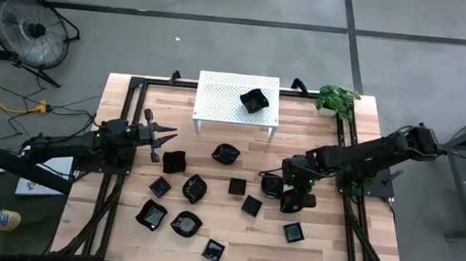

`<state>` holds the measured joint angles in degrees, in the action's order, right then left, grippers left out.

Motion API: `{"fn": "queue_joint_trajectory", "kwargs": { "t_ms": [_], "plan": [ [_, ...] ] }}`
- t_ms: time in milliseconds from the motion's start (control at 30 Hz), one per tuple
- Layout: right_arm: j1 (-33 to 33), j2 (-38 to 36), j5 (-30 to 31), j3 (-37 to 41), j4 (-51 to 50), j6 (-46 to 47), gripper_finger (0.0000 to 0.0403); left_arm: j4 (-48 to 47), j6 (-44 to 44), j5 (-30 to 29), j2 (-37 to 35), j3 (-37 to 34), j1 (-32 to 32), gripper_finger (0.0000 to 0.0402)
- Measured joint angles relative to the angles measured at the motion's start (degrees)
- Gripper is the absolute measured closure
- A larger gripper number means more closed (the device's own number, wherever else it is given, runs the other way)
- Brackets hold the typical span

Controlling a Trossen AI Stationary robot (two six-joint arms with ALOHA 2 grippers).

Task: Pick & Place Mini shaped plates
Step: Put the black leaf-shaped plate on the shelf

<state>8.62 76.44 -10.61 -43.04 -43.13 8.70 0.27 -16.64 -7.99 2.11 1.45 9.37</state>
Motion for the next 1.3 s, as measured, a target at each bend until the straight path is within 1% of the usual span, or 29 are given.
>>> {"fn": "queue_joint_trajectory", "kwargs": {
  "t_ms": [233, 367, 467, 633, 833, 1033, 1167, 1300],
  "plan": [
    [0.0, 0.0, 0.0, -7.3, -6.3, -0.2, 0.0403, 0.0, 0.0, 0.0, 0.0, 0.0, 0.0, 0.0328],
    [-0.1, 0.0, 2.1, -12.3, -8.7, -1.6, 0.0403, 0.0, 0.0, 0.0, 0.0, 0.0, 0.0, 0.0328],
    [-1.3, 0.0, 2.8, -16.5, -9.2, -3.1, 0.0403, 0.0, 0.0, 0.0, 0.0, 0.0, 0.0, 0.0328],
    [-5.2, 0.0, 3.5, -23.1, -9.4, -7.0, 0.0403, 0.0, 0.0, 0.0, 0.0, 0.0, 0.0, 0.0328],
    [-12.2, 0.1, 3.5, -30.0, -9.2, -13.3, 0.0402, 0.0, 0.0, 0.0, 0.0, 0.0, 0.0, 0.0328],
    [-18.6, 1.6, 3.4, -36.2, -6.6, -18.1, 0.0403, 0.0, 0.0, 0.0, 0.0, 0.0, 0.0, 0.0328],
    [-22.1, 5.0, 2.3, -40.7, -3.0, -21.1, 0.0402, 0.0, 0.0, 0.0, 0.0, 0.0, 0.0, 0.0328],
    [-24.5, 10.8, -0.6, -46.1, 0.8, -23.5, 0.0403, 0.0, 0.0, 0.0, 0.0, 0.0, 0.0, 0.0328]
  ]
}}
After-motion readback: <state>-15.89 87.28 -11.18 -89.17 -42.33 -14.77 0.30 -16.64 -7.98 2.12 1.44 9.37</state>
